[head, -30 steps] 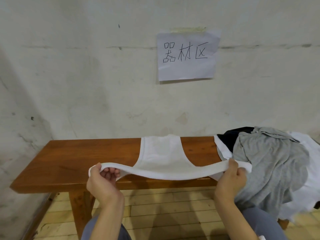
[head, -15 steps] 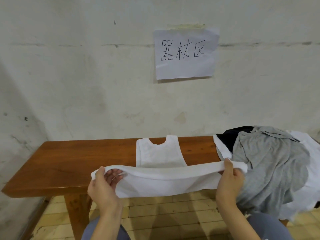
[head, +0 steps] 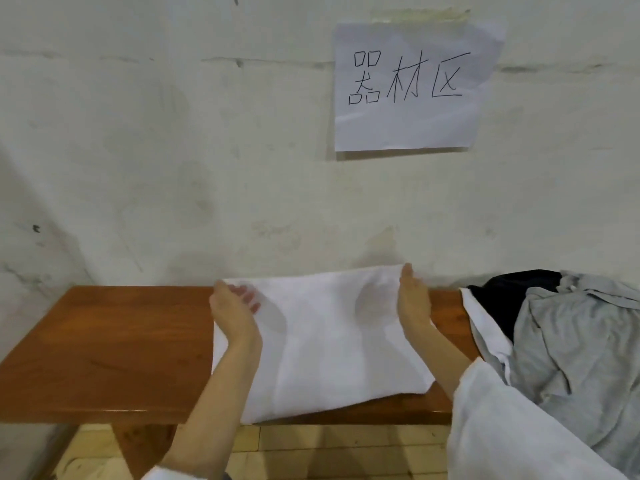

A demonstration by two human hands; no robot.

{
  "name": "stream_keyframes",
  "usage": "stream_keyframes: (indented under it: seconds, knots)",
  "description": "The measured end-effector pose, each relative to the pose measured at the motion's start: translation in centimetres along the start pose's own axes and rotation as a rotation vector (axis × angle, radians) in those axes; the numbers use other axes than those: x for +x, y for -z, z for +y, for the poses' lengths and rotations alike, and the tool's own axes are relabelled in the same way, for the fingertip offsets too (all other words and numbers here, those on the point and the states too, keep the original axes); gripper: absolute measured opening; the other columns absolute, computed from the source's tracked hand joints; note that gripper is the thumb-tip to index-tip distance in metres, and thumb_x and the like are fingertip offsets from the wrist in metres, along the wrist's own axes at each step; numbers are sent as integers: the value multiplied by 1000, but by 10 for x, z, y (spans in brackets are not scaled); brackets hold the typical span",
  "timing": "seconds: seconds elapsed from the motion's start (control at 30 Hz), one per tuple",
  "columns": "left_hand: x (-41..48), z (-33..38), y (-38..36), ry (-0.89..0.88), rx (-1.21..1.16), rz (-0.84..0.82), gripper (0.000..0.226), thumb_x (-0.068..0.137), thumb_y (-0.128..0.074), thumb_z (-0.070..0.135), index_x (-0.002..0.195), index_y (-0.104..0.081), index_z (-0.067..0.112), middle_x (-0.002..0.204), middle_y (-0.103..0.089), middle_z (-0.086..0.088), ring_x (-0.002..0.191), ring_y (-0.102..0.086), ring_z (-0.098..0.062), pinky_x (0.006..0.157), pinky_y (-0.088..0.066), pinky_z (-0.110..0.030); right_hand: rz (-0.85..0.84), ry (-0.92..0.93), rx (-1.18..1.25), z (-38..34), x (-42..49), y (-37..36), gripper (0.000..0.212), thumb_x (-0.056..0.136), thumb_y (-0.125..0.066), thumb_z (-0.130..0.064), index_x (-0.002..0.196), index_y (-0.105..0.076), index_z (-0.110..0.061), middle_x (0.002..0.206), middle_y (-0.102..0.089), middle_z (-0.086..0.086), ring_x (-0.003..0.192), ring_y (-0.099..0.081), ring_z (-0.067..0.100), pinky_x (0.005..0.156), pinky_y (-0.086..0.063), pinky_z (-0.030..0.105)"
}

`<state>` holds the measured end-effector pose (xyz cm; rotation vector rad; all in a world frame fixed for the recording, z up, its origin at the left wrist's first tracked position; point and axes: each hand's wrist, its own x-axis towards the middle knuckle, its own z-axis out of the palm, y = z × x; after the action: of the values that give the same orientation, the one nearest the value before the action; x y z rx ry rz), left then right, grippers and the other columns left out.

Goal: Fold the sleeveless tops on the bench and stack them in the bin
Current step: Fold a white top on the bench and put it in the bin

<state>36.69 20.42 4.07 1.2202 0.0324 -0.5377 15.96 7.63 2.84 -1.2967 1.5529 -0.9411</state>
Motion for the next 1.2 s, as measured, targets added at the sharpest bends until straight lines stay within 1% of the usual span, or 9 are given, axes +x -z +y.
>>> stream_keyframes:
  seconds: [0.13,0.3,0.53,0.67,0.8,0.9,0.97,1.03,1.2]
  knots:
    - [8,-65,4,-298,808,-353,37,101,-36,34,123,-55,11,122,-58,-8,118,-52,-27,99,-40,-36,-183,168,-737,66,0,-30,78,94,-6,-63,143,-34,-10,149,-33,15,137,-29,30,115,-23,42]
    - [17,-105,17,-746,1738,-732,86,76,15,60,152,-9,28,161,2,2,147,6,-18,117,9,-42,-132,341,-1018,87,-11,-29,65,100,-15,-51,153,-1,-15,160,3,8,147,4,26,118,5,39]
    - [-26,-112,21,-631,1826,-639,91,70,25,53,153,2,24,160,11,-4,147,13,-23,115,14,-47,-263,397,-1113,89,-2,-14,89,79,12,-65,153,1,-16,160,5,7,147,6,25,118,6,38]
    - [-46,-108,21,-632,1901,-596,85,78,7,53,150,-21,18,157,-15,-15,144,-12,-34,115,-6,-52,-310,382,-1062,84,-15,-3,64,101,-13,-46,152,3,-11,160,6,8,147,6,22,118,6,35]
    - [-27,-98,16,-930,1836,-800,55,83,-30,47,109,-68,17,116,-64,-12,108,-59,-33,93,-47,-48,-151,308,-941,84,-72,-13,64,102,-33,-24,150,3,-4,160,3,11,148,1,25,115,8,32]
    - [-16,-100,21,-874,1848,-957,70,98,-5,51,129,-59,19,136,-54,-10,127,-50,-32,106,-34,-50,-32,320,-878,93,-108,-32,64,88,-61,-32,138,-42,3,143,-42,22,129,-45,40,107,-24,43]
    - [-17,-104,25,-848,1831,-984,93,84,23,63,147,-33,23,155,-25,-5,144,-21,-29,118,-3,-43,-109,259,-860,95,-116,-39,61,97,-35,-48,123,-60,2,125,-61,21,109,-62,39,96,-37,48]
    - [-27,-107,29,-763,1854,-928,92,83,22,64,149,-28,22,157,-20,-5,145,-17,-27,118,9,-38,-229,161,-832,100,-114,-42,81,98,-4,-52,123,-60,1,125,-61,20,111,-61,38,98,-37,49]
    - [-50,-115,45,-825,1793,-664,69,93,-12,55,135,-53,19,141,-49,-13,127,-49,-35,109,-31,-50,-258,334,-1053,101,-93,-24,89,94,8,-57,135,-51,-5,139,-51,13,125,-52,30,105,-31,41]
